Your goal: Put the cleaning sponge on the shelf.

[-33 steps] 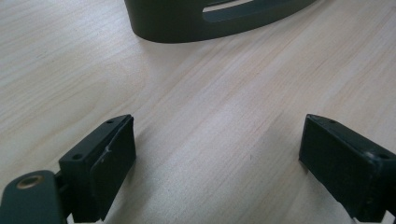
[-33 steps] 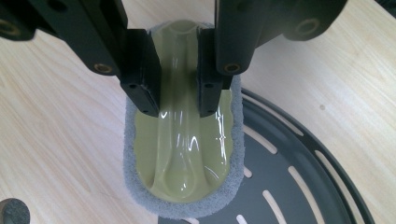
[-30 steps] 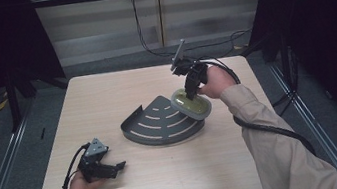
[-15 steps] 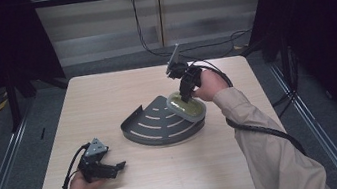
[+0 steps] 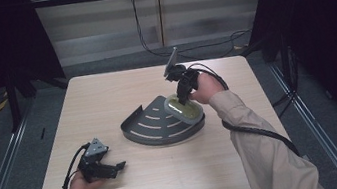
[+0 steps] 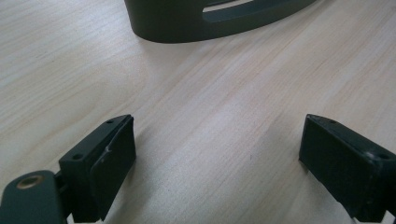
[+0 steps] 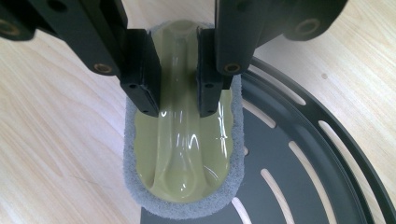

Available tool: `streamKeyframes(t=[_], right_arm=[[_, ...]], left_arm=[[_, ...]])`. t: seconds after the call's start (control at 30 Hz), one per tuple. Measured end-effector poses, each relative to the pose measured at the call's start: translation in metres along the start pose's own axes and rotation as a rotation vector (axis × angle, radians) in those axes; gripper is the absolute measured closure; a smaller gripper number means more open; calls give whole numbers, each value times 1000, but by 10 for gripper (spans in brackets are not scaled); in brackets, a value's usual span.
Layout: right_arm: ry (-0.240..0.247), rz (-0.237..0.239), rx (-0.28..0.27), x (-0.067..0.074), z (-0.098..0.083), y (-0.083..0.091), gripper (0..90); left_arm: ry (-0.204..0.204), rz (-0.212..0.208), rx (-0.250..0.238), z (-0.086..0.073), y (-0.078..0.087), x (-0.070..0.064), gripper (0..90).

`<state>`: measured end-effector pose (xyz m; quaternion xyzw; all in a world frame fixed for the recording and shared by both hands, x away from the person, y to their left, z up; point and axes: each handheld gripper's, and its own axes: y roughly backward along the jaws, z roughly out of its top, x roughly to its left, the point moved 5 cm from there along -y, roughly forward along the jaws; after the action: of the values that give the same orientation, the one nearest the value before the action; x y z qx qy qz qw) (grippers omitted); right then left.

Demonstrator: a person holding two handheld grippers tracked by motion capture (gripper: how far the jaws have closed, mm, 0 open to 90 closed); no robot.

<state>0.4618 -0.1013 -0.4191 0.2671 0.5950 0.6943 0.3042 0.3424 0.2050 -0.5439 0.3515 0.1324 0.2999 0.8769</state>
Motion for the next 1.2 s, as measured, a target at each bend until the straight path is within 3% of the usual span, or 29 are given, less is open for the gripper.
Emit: streamKeyframes(t=[1.2], right_arm=[[-10, -2, 12, 2, 3, -20, 714]], left_arm=[[0, 1, 0, 0, 0, 0, 103]])
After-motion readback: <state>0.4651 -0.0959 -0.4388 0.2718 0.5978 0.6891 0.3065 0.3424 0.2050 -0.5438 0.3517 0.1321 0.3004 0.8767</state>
